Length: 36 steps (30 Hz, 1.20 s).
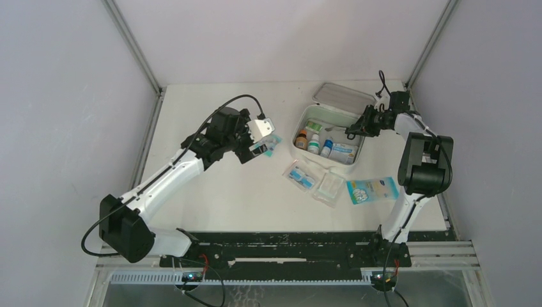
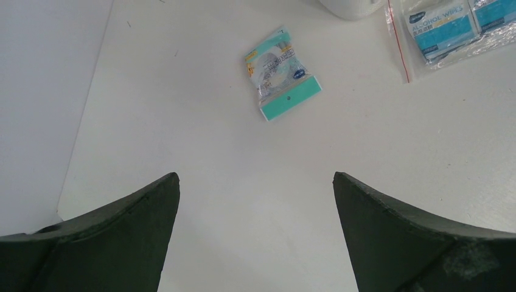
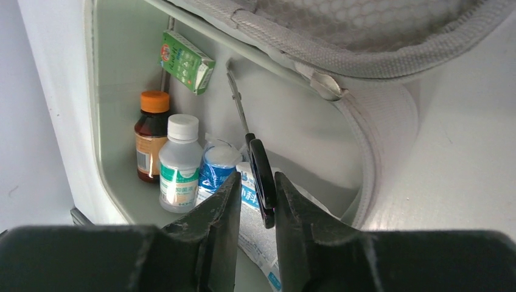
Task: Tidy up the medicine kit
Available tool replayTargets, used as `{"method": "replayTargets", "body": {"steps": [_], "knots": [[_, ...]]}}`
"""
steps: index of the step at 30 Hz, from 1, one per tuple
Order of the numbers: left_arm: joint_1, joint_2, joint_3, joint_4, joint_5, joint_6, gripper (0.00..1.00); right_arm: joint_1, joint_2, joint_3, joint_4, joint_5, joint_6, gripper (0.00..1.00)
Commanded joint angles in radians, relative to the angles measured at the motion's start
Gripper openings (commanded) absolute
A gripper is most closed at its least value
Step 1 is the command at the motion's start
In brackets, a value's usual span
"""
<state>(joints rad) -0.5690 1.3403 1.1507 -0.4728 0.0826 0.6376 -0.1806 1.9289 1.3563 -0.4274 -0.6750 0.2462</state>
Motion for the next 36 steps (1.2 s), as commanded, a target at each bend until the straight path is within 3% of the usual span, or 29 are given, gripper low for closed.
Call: {"method": "replayTargets", "body": {"steps": [1, 25, 31, 36], "knots": [[-0.011, -0.042, -0.022, 0.026, 0.022, -0.019, 1.0, 0.006, -0.045, 0.049, -0.03, 0.045, -0.034, 0.26], [-0.021, -0.056, -0.011, 0.015, 0.0, -0.033, 1.0, 0.002, -0.214, 0.084, -0.099, 0.2, -0.151, 0.4], [-0.021, -0.068, -0.027, 0.074, -0.102, -0.06, 1.0, 0.014, -0.295, 0.049, -0.1, 0.189, -0.224, 0.42], [-0.019, -0.084, -0.051, 0.138, -0.197, -0.082, 1.0, 0.039, -0.418, -0.016, -0.111, 0.239, -0.338, 0.51]]}}
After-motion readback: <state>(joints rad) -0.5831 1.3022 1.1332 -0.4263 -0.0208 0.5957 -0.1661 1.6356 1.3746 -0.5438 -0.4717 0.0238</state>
